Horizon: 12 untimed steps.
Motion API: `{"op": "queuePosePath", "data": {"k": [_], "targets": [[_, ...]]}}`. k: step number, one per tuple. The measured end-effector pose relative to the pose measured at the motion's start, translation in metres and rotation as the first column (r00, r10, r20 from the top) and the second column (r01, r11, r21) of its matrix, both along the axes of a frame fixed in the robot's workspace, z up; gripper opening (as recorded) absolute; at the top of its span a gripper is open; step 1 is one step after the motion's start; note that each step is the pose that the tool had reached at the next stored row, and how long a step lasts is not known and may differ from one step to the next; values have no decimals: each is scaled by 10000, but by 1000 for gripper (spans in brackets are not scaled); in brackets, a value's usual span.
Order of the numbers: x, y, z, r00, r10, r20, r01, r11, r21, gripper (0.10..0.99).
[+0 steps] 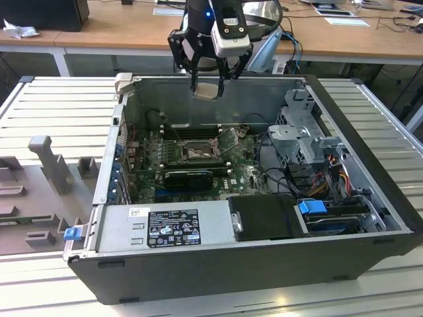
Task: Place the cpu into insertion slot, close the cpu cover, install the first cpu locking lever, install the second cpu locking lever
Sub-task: 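Place the cpu into insertion slot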
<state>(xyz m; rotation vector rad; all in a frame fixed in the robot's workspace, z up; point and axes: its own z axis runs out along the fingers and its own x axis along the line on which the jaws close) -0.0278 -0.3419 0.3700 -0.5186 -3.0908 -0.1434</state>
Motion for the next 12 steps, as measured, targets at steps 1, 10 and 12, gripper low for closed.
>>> {"op": "queuePosePath", "data": {"k": [1,10,12], "targets": [[0,0,0,10000,-19,0,19,10000,0,529],[0,0,0,9998,-211,0,211,9998,0,529],[0,0,0,9996,-266,0,266,9996,0,529]]}}
